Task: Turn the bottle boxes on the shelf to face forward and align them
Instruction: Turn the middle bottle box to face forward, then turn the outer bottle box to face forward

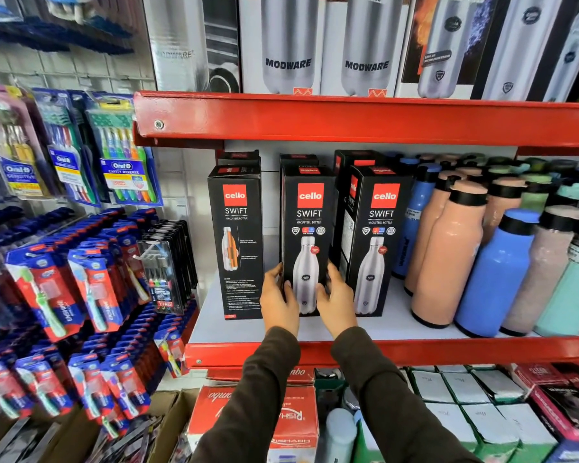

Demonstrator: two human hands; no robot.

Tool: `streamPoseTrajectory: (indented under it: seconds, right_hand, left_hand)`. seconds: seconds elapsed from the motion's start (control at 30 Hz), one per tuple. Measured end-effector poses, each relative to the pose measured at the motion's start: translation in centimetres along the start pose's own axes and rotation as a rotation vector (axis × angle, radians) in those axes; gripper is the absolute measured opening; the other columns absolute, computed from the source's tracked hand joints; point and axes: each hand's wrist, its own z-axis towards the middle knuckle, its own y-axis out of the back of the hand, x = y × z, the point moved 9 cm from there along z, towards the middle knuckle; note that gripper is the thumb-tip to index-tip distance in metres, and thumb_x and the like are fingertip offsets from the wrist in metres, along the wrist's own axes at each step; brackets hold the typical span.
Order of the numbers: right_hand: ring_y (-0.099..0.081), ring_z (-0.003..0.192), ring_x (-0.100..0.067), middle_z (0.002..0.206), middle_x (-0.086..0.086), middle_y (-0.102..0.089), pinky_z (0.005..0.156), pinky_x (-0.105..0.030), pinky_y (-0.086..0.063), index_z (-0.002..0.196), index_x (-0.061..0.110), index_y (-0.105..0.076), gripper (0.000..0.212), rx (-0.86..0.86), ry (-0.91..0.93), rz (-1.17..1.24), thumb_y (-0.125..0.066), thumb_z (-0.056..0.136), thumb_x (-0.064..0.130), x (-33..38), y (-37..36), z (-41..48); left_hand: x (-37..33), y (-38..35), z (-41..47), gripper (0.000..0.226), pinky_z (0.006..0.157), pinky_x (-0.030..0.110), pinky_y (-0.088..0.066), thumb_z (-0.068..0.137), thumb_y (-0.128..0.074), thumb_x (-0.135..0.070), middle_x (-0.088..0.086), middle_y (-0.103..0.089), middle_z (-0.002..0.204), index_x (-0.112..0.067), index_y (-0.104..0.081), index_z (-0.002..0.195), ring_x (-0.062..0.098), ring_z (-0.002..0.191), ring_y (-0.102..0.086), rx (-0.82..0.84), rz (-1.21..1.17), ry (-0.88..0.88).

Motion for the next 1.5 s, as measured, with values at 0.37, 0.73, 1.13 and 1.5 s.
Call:
streamPoseTrajectory:
  seconds: [0.37, 0.73, 1.13, 1.5]
  right_hand:
    - [-0.047, 0.136, -0.025, 0.145, -0.012, -0.050, 0.114, -0.042, -0.038, 0.147, 0.010, -0.038, 0.053, -0.077, 0.025, 0.008, -0.049, 0.096, 0.003, 0.7, 0.4, -1.5]
    - [-0.058, 0.094, -0.008, 0.110, 0.003, -0.055, 0.078, -0.018, -0.050, 0.125, 0.020, -0.059, 0.037, -0.290, 0.288, 0.169, -0.053, 0.094, 0.002, 4.7, 1.3, -6.1]
    - [-0.046, 0.136, -0.023, 0.147, -0.009, -0.049, 0.114, -0.034, -0.036, 0.146, 0.011, -0.038, 0.048, 0.066, 0.116, 0.079, -0.048, 0.099, 0.011, 6.2, -6.1, -2.3]
    - [-0.061, 0.100, -0.007, 0.126, -0.007, -0.066, 0.088, -0.015, -0.046, 0.135, 0.015, -0.054, 0.041, -0.056, 0.013, 0.193, -0.060, 0.095, 0.020, 5.8, -9.4, -2.7]
  left_hand:
    - [0.3, 0.0, -0.4, 0.043, 0.102, 0.020, -0.039, 0.097, -0.048, -0.005, 0.000, -0.057, 0.134, -0.014, -0.044, 0.139, 0.014, 0.124, -0.055, 0.047, -0.004, 0.001]
    - [-2.4, 5.0, -2.1, 0.035, 0.102, 0.028, -0.047, 0.097, -0.050, -0.012, -0.003, -0.058, 0.126, -0.018, -0.051, 0.132, 0.006, 0.118, -0.054, -0.094, -0.006, -0.235]
    - [-1.0, 8.1, 2.7, 0.054, 0.112, 0.012, -0.013, 0.100, -0.044, -0.011, 0.012, -0.028, 0.158, -0.005, -0.025, 0.150, 0.024, 0.147, -0.024, -0.069, 0.091, -0.087]
    - [2.9, 11.5, 5.1, 0.038, 0.075, -0.004, -0.043, 0.099, -0.050, -0.016, -0.002, -0.061, 0.122, -0.014, -0.052, 0.137, 0.015, 0.112, -0.060, 0.092, -0.049, -0.003]
